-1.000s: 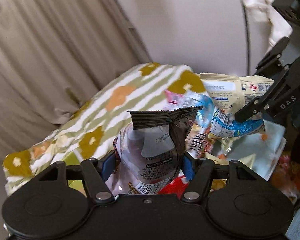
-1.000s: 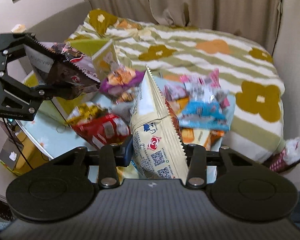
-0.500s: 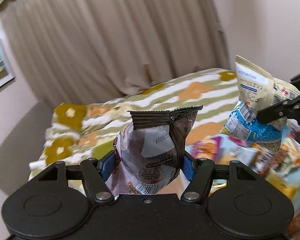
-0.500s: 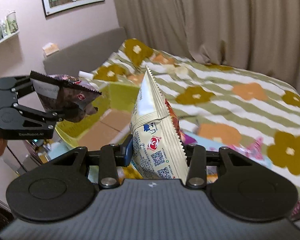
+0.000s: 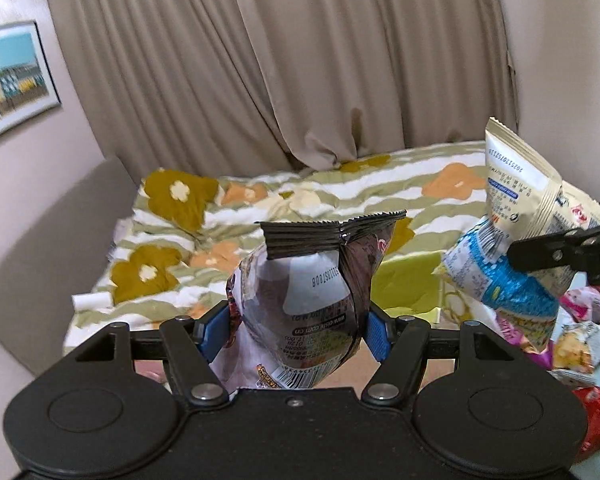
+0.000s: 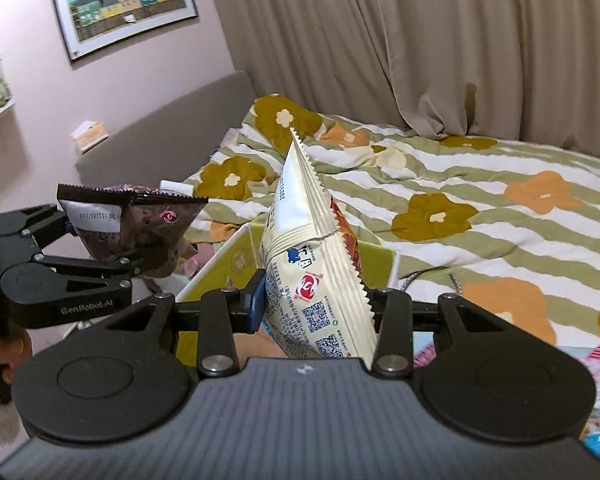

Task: Organize snacks
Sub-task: 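Carry both bags over the yellow box and lower them inside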

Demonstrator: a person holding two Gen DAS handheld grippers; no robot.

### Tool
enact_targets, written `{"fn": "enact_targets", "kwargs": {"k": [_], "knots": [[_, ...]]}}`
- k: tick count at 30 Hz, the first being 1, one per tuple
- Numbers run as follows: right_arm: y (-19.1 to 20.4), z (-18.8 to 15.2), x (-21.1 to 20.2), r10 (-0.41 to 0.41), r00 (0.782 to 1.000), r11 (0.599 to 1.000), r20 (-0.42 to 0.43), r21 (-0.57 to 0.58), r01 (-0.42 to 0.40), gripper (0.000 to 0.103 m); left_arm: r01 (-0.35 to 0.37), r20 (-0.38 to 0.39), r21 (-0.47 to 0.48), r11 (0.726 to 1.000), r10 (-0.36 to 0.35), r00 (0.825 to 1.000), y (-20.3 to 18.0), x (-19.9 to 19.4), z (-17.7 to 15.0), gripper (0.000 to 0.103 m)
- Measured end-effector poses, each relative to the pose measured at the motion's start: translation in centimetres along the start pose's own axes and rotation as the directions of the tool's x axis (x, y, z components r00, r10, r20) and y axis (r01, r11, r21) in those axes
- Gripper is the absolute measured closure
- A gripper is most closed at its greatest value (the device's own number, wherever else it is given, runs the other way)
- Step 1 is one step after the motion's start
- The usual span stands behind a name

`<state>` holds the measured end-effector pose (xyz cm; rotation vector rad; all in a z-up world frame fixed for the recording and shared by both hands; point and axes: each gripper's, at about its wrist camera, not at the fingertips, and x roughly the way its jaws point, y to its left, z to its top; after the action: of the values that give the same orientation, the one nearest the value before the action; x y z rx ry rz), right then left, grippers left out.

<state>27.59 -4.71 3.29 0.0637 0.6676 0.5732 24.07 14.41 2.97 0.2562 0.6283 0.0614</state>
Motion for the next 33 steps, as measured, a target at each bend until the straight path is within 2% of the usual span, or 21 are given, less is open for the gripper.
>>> {"fn": "enact_targets", "kwargs": {"k": [4, 8, 11, 13, 15, 21, 26, 33], "knots": [[1.1, 0.7, 4.5, -0.057, 0.998, 0.998, -0.035, 0.03, 0.058, 0.048, 0.054, -0.056, -0.016, 0.998, -0.055, 0.997, 1.2, 5.0, 0.0, 0.031], [1.2, 0.7, 8.2, -0.12, 0.99, 0.99, -0.077, 0.064, 0.125, 0.048, 0.13, -0.138, -0.033, 0.991, -0.134, 0.981, 1.3, 9.9, -0.5, 0.03], [0.8, 0.1, 10.0, -0.151, 0.982, 0.982, -0.11, 0.099, 0.162, 0.048, 0.176, -0.195, -0.039, 0.984, -0.18, 0.964, 1.0, 12.4, -1.2, 0.019], [0.5, -0.1, 11.0, -0.166, 0.978, 0.977, -0.13, 0.116, 0.181, 0.047, 0.206, -0.2, -0.041, 0.978, -0.211, 0.957, 1.0, 13.0, -1.7, 0.006], [0.2, -0.4, 11.6, -0.178, 0.974, 0.973, -0.141, 0.125, 0.196, 0.047, 0.221, -0.191, -0.036, 0.975, -0.223, 0.956, 1.2, 13.0, -2.1, 0.002], [-0.1, -0.7, 12.6, -0.173, 0.972, 0.97, -0.157, 0.144, 0.195, 0.047, 0.209, -0.185, -0.065, 0.976, -0.218, 0.958, 2.3, 12.1, -3.1, 0.002], [0.0, -0.3, 13.2, -0.152, 0.975, 0.97, -0.161, 0.163, 0.179, 0.047, 0.152, -0.18, -0.119, 0.981, -0.172, 0.969, 3.2, 10.2, -3.9, 0.002], [-0.5, 0.2, 15.9, -0.145, 0.968, 0.967, -0.203, 0.176, 0.182, 0.044, 0.089, -0.169, -0.148, 0.985, -0.114, 0.979, 4.0, 8.5, -3.9, 0.002]]}}
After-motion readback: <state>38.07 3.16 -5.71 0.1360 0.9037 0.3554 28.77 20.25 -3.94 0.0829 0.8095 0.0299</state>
